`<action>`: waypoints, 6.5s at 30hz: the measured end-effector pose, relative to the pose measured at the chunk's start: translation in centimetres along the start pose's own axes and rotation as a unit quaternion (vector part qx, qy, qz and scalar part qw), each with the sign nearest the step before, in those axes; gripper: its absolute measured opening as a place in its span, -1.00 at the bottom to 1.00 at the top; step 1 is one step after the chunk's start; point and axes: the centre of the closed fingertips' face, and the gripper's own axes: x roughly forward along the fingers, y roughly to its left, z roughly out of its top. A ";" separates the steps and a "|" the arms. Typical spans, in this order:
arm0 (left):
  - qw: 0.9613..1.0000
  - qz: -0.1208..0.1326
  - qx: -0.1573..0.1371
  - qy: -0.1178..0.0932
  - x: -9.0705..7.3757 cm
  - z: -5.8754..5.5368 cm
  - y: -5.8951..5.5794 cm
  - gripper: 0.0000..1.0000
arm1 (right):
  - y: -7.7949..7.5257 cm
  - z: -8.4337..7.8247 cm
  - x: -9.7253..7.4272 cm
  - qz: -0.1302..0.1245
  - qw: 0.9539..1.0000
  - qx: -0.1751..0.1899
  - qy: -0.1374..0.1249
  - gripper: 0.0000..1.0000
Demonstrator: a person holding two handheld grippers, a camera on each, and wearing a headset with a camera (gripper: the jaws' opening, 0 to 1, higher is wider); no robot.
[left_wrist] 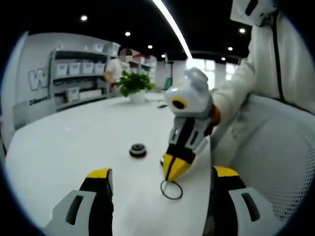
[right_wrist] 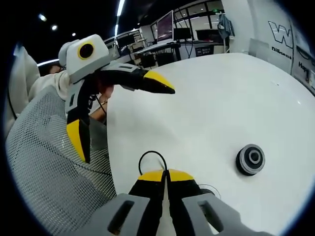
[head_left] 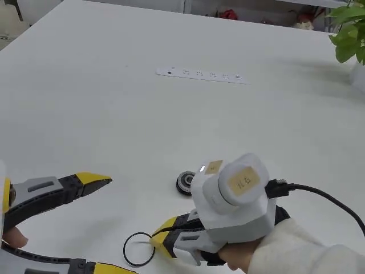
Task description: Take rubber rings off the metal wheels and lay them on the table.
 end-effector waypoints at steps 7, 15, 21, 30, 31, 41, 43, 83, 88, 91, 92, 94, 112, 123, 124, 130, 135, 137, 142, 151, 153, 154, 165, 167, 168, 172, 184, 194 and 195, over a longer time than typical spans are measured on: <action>1.000 0.000 0.001 0.003 0.0 -0.1 -0.1 0.67 | 0.6 -0.5 0.3 0.005 1.000 -0.023 0.012 -1.00; 1.000 0.002 0.002 0.004 0.0 -0.1 -0.1 0.67 | 0.8 -0.6 0.5 0.008 0.999 -0.028 0.015 -1.00; 1.000 0.001 0.004 0.006 0.0 -0.1 -0.2 0.67 | 0.8 -0.6 0.5 0.008 0.999 -0.027 0.016 -0.99; 1.000 0.001 0.002 0.007 0.0 -0.2 -0.1 0.66 | 0.3 0.0 -0.1 0.003 1.000 -0.013 0.003 -0.89; 1.000 0.001 0.002 0.007 0.0 -0.2 -0.1 0.66 | 0.2 0.2 -0.2 0.002 1.000 -0.011 0.000 -0.89; 1.000 -0.002 0.004 0.013 0.1 -0.4 -0.3 0.66 | -1.0 1.7 -1.5 -0.013 0.999 0.004 -0.030 -0.87; 1.000 -0.003 0.005 0.015 0.1 -0.4 -0.3 0.66 | -1.2 1.9 -1.7 -0.015 0.999 0.004 -0.034 -0.87; 0.999 -0.034 0.038 0.012 0.2 5.6 -1.1 0.72 | -7.2 4.8 -9.7 -0.068 0.987 0.040 -0.136 -0.69; 0.997 -0.043 0.063 0.005 1.3 7.3 -1.2 0.71 | -7.5 3.9 -9.6 -0.062 0.989 0.046 -0.125 -0.69; 0.996 -0.053 0.073 0.001 2.1 8.1 -1.4 0.69 | -7.5 3.5 -9.7 -0.057 0.990 0.047 -0.120 -0.69; 0.995 -0.057 0.077 0.003 2.3 8.2 -1.5 0.69 | -7.7 3.3 -9.7 -0.057 0.990 0.047 -0.119 -0.69; 0.993 -0.067 0.092 0.008 2.9 8.4 -1.7 0.68 | -7.8 3.1 -9.7 -0.056 0.990 0.048 -0.118 -0.68; 0.991 -0.091 0.100 0.008 7.7 6.2 -1.4 0.51 | -7.0 -0.1 -7.8 -0.018 0.998 0.020 -0.063 -0.66; 0.993 -0.077 0.088 0.019 8.4 3.3 -1.1 0.29 | -5.5 -2.4 -6.5 0.023 0.999 -0.040 -0.013 -0.61; 0.993 -0.076 0.087 0.020 8.4 3.1 -1.0 0.26 | -5.4 -2.6 -6.4 0.025 0.999 -0.044 -0.008 -0.61; 0.993 -0.068 0.096 0.025 8.8 2.2 -1.0 0.03 | -5.0 -3.1 -6.0 0.035 0.998 -0.055 0.004 -0.61; 0.993 -0.074 0.088 0.034 9.4 1.3 -1.2 -0.13 | -4.6 -3.4 -5.8 0.042 0.997 -0.063 0.010 -0.56; 0.992 -0.077 0.088 0.041 9.5 0.8 -1.4 -0.14 | -4.6 -3.6 -5.7 0.041 0.997 -0.070 0.017 -0.57; 0.992 -0.078 0.086 0.054 9.7 -0.2 -1.3 -0.27 | -4.2 -3.7 -5.4 0.046 0.996 -0.073 0.019 -0.54; 0.992 -0.082 0.079 0.061 9.8 -0.9 -1.5 -0.50 | -4.0 -3.7 -5.0 0.054 0.995 -0.077 0.013 -0.52; 0.992 -0.083 0.076 0.063 9.8 -1.1 -1.5 -0.52 | -4.0 -3.8 -4.9 0.054 0.995 -0.079 0.011 -0.54; 0.992 -0.083 0.072 0.064 9.9 -1.2 -1.5 -0.53 | -4.0 -3.8 -4.9 0.054 0.995 -0.080 0.008 -0.55; 0.992 -0.088 0.060 0.068 10.0 -1.8 -1.8 -0.62 | -4.1 -3.7 -4.8 0.055 0.996 -0.077 0.002 -0.64; 0.992 -0.088 0.060 0.067 10.0 -1.8 -1.8 -0.64 | -4.1 -3.7 -4.9 0.055 0.995 -0.079 0.002 -0.64; 0.992 -0.089 0.060 0.067 10.0 -1.8 -1.9 -0.66 | -4.1 -3.7 -4.8 0.054 0.995 -0.080 0.002 -0.65; 0.992 -0.088 0.068 0.065 9.8 -1.8 -1.9 -0.71 | -4.1 -3.9 -4.9 0.056 0.995 -0.087 0.008 -0.72; 0.991 -0.089 0.072 0.065 9.5 -1.8 -2.0 -0.71 | -4.6 -3.8 -4.8 0.049 0.995 -0.087 0.011 -0.94; 0.991 -0.090 0.075 0.063 9.6 -1.9 -2.0 -0.71 | -4.7 -3.7 -4.7 0.049 0.998 -0.045 0.018 -0.97; 0.991 -0.090 0.075 0.062 9.6 -1.9 -2.0 -0.71 | -4.7 -3.8 -4.7 0.048 0.998 -0.039 0.021 -0.98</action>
